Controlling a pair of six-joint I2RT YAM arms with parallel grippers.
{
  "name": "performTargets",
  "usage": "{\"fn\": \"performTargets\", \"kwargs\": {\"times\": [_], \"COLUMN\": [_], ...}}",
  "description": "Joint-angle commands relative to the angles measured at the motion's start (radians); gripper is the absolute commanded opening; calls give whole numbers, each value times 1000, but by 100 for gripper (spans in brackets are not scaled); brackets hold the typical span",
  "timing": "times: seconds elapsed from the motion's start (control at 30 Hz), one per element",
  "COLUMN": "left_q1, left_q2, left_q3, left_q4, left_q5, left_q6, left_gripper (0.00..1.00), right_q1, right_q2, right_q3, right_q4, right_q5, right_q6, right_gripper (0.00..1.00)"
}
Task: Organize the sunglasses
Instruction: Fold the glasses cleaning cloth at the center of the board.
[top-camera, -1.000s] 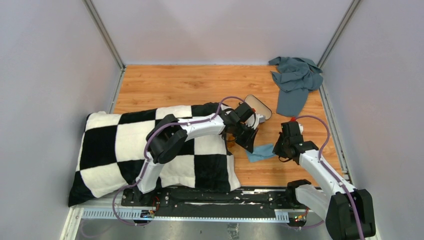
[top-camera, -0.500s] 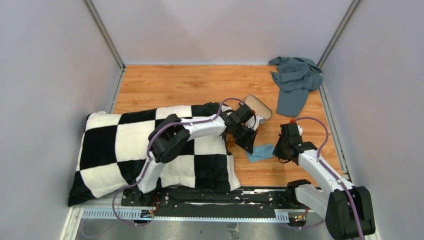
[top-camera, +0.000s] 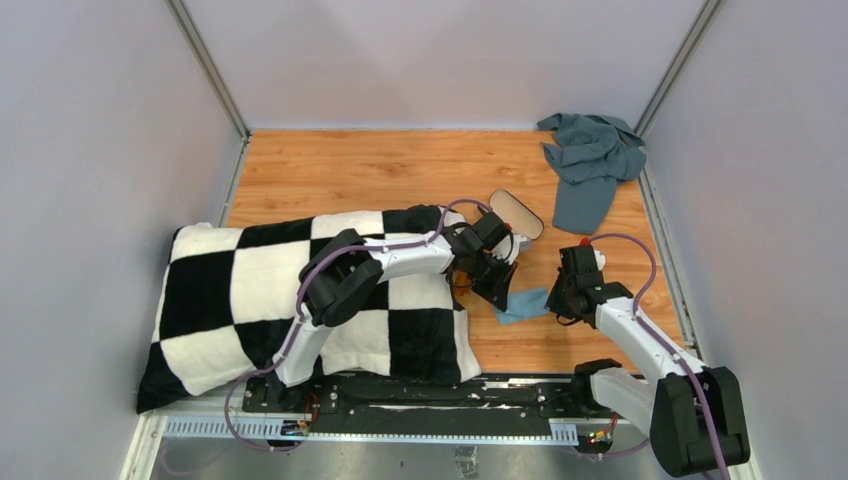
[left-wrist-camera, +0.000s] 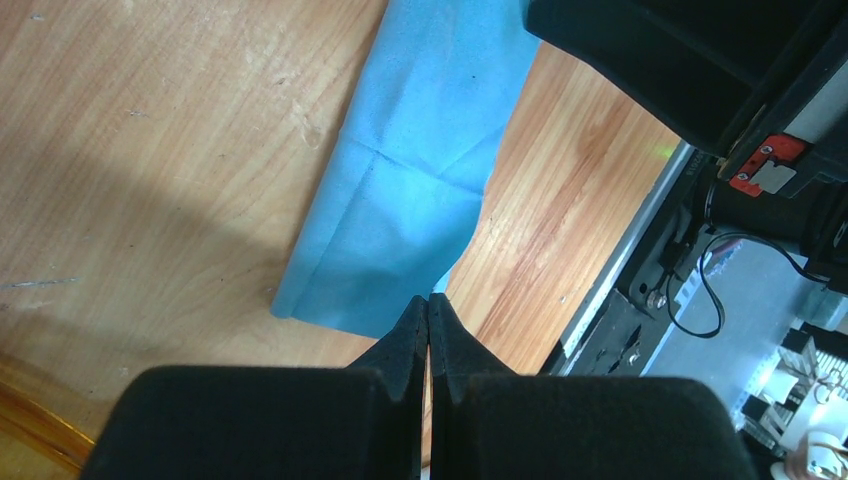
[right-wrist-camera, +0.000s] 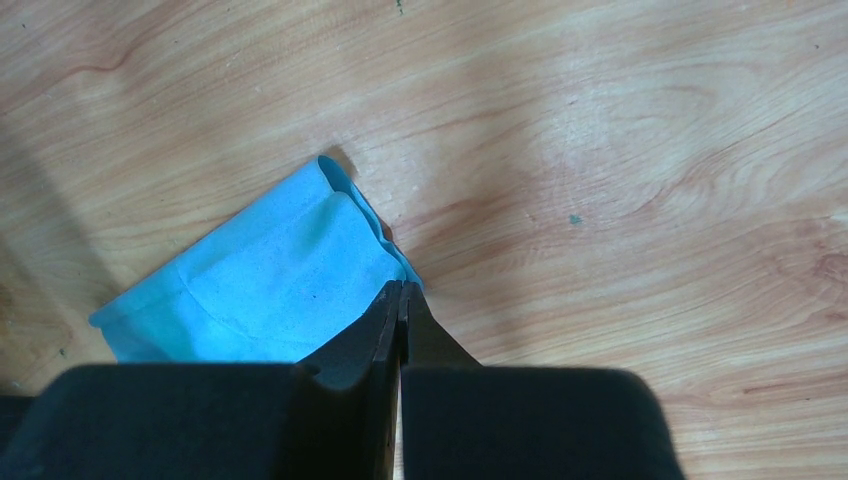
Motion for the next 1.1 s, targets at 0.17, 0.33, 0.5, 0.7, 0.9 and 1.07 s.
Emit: {"fn": "performTargets", "kwargs": {"times": [0.17, 0.33, 0.5, 0.7, 0.9, 1.07], "left_q1": [-11, -16, -21, -29, -28, 0], "left_q2": [16, 18, 13, -20, -108, -131], "left_q3": [-15, -28, -39, -40, -36, -67], "left_q4": [19, 23, 16, -16, -54, 60], "left_q5": [7, 4, -14, -38, -101, -81], "left_q6": [-3, 0, 7, 22, 17, -72], "left_gripper": [0, 0, 5, 31, 41, 32], "right_q1": [-16, -16, -16, -16, -16, -16], "right_q2": [3, 8, 17, 13, -92, -87], "right_q3": [10, 13, 6, 15, 37, 73], "right_q4": [0, 4, 10, 11, 9, 43], "right_q5": [37, 45, 42, 18, -20, -78], "right_q6": [17, 17, 21, 8, -5, -35], "right_gripper": [0, 0, 0, 10, 45, 33]}}
